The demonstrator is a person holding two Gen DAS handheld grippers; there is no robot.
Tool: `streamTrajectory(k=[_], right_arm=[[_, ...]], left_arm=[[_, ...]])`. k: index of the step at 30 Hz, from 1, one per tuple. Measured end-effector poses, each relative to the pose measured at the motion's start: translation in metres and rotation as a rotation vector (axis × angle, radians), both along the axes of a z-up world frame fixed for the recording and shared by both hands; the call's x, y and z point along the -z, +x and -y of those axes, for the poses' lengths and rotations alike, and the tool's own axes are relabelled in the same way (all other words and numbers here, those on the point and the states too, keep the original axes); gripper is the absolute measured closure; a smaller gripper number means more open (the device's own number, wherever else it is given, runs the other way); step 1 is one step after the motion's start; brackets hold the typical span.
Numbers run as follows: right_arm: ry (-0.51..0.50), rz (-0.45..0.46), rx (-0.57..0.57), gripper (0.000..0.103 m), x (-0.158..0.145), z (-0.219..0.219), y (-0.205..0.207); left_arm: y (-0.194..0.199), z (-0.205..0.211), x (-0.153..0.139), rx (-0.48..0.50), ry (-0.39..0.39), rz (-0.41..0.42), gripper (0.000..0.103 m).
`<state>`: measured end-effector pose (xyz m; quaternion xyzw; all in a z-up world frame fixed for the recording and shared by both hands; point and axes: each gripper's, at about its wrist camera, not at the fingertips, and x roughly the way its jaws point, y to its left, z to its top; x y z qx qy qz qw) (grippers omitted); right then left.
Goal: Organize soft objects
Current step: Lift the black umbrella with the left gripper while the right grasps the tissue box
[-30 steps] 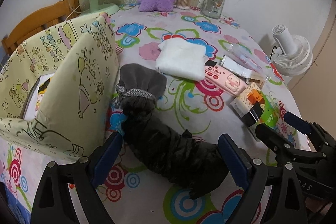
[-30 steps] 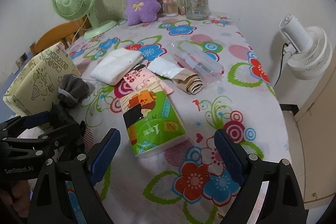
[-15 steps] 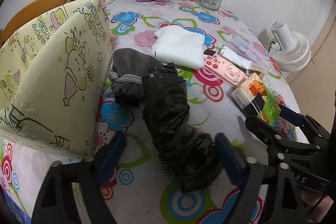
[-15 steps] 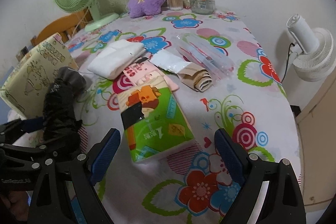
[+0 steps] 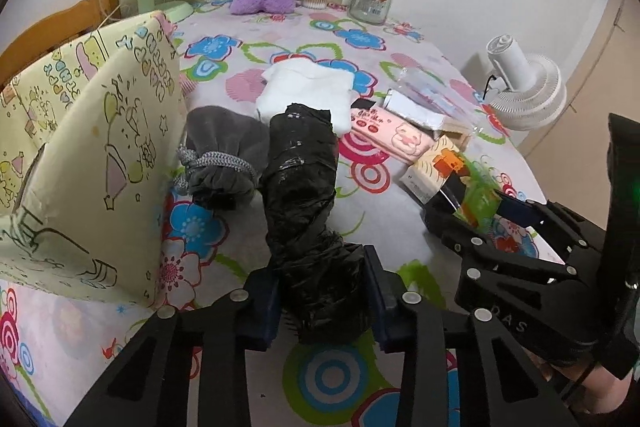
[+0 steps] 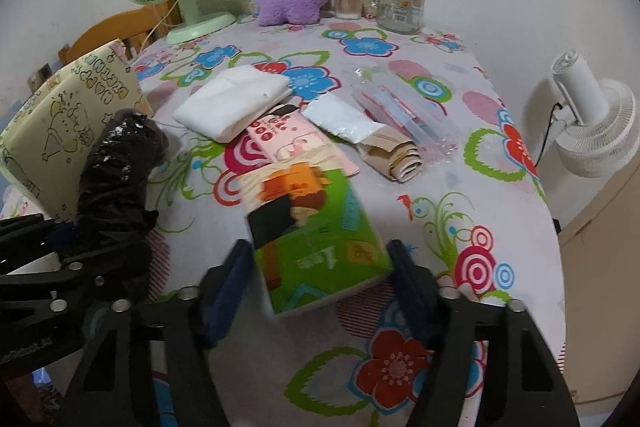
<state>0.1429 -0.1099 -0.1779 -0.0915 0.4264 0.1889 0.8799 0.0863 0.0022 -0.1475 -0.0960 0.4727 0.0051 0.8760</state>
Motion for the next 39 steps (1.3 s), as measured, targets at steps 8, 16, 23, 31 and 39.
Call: streamTrajectory(k=[8, 16, 23, 31, 39], right_arm=[[0.004, -0.010, 0.000, 0.040, -0.002, -0.002, -0.001], [0.011, 0.009, 0.019, 0.040, -0.009, 0.002, -0.004], [0.022, 0.030, 0.035, 0.040, -0.018, 0.006, -0.009], [0.032, 0.061, 0.039, 0.040, -0.032, 0.007, -0.019], [0.039, 0.089, 0.044, 0.040, -0.045, 0.006, -0.026]], left_arm=[[-0.003, 0.000, -0.007, 0.008, 0.002, 0.034, 0.070], [-0.007, -0.002, -0.013, 0.005, 0.006, 0.055, 0.070], [-0.011, -0.003, -0.020, 0.005, 0.009, 0.078, 0.070], [-0.019, -0.005, -0.029, 0.004, 0.015, 0.108, 0.070], [-0.026, -0.006, -0.039, 0.000, 0.021, 0.139, 0.070]])
